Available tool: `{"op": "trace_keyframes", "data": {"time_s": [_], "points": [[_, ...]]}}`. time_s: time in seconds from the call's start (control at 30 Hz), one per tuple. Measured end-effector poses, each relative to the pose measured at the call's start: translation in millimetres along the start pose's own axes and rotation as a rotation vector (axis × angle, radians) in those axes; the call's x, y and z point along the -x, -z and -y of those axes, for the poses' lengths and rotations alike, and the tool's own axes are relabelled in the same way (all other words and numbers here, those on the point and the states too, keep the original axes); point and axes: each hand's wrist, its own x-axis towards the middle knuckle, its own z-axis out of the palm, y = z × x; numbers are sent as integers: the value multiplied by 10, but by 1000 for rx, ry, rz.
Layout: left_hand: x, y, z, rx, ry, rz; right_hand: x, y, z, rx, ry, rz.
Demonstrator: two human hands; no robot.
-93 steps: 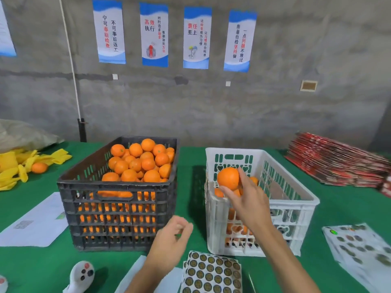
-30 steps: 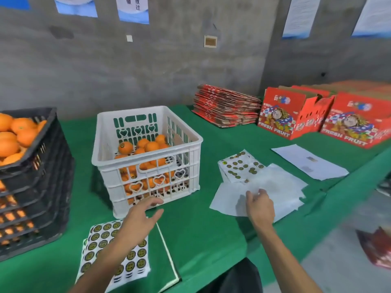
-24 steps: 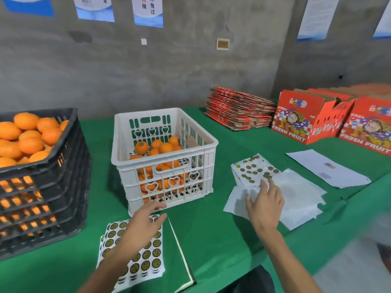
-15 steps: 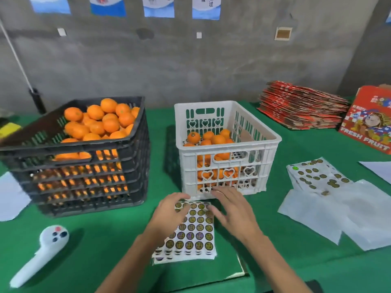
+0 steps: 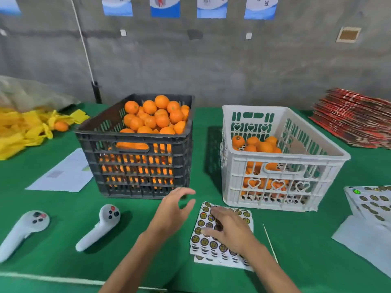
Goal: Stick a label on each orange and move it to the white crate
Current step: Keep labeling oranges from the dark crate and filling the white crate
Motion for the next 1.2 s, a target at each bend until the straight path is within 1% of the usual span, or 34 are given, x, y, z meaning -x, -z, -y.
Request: {"op": "trace_keyframes", "data": {"time_s": [0.1,0.3,0.47,0.53,0.6,0.77,0.9,1.03,1.2], "points": [[10,97,45,-18,20,8,-64,25,16,45,31,-57],[92,-37,132,-32,73,143,-168,68,21,12,66,-116],[70,-76,62,-37,37,127,-153,78,7,31,107,-126],[34,8,-34,-38,5,102,-125,50,-5,43,121,-154],[-36,146,-190,-28,-65,58,-107,15,-16,43,127,-186],[-343,578,-686,53,-211,-81,-103,-61,-50,55,109,-263],[-581,861,-913,59,-292,-125,-163,-52,-13,55,83,-237],[-738,1060,-932,77,-312,-177,-239,24,13,44,63,-218],[-859,1225,-863,116,-272,-230,-329,140,90,-13,14,-209]]}}
